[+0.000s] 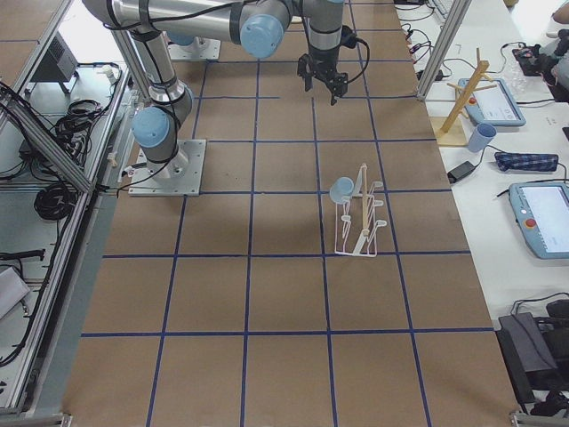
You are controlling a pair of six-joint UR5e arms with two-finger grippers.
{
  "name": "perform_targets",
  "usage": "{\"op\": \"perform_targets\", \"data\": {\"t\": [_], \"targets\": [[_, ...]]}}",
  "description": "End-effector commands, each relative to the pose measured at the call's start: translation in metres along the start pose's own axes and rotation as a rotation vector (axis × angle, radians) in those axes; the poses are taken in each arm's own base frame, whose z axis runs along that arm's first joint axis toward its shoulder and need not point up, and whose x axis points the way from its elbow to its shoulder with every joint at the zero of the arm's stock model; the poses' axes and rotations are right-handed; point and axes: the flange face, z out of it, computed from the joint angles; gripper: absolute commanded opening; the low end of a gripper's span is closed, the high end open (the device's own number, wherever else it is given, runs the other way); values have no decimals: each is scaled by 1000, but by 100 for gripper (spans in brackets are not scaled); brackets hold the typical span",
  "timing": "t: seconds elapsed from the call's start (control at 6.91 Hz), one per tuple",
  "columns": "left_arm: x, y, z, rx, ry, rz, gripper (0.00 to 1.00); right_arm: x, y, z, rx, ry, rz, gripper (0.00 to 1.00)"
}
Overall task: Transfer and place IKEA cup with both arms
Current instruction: 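Move the right gripper over the light blue cup on the wire rack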
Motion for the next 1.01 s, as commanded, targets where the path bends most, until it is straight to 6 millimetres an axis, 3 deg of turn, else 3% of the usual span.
{"op": "perform_targets", "data": {"t": [0.0, 0.58, 0.87], "targets": [[0, 0, 0, 1, 0, 0, 100, 56, 43, 42, -5, -19, -58, 100], [-1, -1, 1, 0, -3, -2, 100, 133, 76, 121, 65, -8, -131, 100], [-1, -1, 1, 0, -2, -2, 100, 136, 76, 140, 64, -16, -134, 100]]}}
